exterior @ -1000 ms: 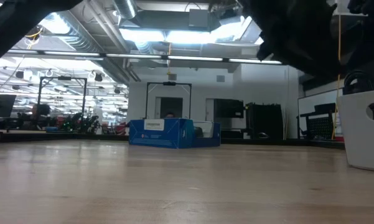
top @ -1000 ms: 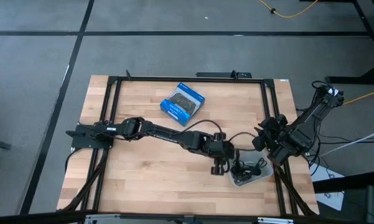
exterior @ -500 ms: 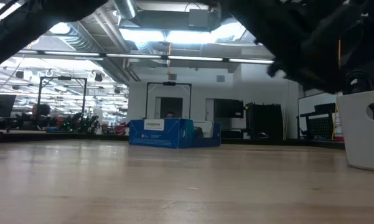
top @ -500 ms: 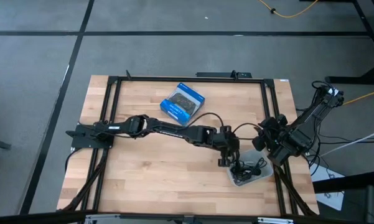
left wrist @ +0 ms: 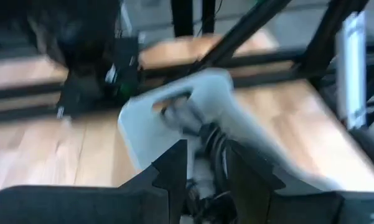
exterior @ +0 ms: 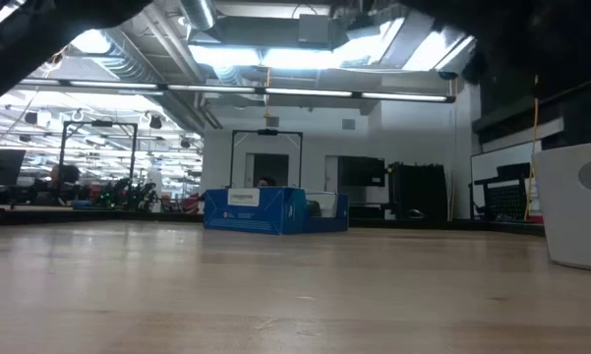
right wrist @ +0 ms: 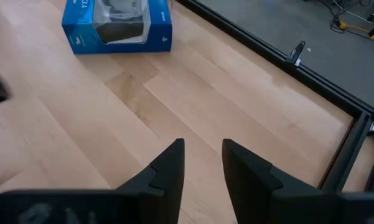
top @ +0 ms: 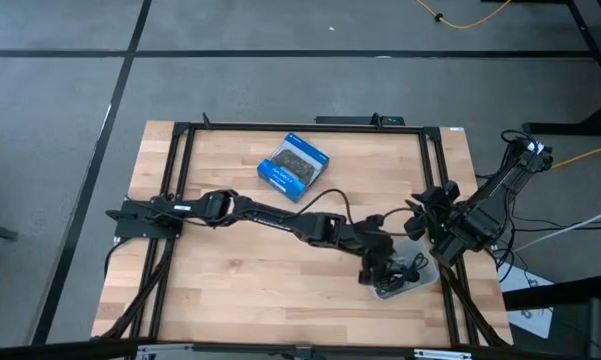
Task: Pick and place USB-C Cables
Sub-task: Put the black charger cable into the gray bin
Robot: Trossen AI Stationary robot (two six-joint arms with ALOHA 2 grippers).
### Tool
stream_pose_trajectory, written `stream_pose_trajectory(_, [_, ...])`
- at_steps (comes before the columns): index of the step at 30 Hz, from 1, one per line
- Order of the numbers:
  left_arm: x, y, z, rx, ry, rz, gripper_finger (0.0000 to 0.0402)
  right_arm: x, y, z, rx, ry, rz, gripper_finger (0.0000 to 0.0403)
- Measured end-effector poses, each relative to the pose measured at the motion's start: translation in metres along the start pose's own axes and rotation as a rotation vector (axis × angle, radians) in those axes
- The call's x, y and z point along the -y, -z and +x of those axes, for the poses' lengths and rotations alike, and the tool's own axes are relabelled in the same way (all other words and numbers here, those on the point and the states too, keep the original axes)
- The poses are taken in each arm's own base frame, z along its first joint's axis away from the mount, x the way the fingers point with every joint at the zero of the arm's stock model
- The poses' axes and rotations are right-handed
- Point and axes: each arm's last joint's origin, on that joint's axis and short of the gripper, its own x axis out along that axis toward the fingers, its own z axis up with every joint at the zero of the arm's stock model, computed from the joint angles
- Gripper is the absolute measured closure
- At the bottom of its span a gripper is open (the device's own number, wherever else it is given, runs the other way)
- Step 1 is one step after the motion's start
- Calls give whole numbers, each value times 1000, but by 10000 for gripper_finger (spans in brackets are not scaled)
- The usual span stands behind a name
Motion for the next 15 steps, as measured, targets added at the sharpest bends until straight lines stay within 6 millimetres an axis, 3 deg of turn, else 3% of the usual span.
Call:
stream_pose_trajectory(9, [-3,15,-1,-152,-93,-22,299,0,1,0,-33,4,0,291])
stream_pose_trajectory(12, [1,3,-20,-204,-181,36,299,0,1,0,-50,6,0,291])
stream_pose_trajectory(15, [5,-17,-53,-267,-267,79,299,0,1,0,-53,6,0,291])
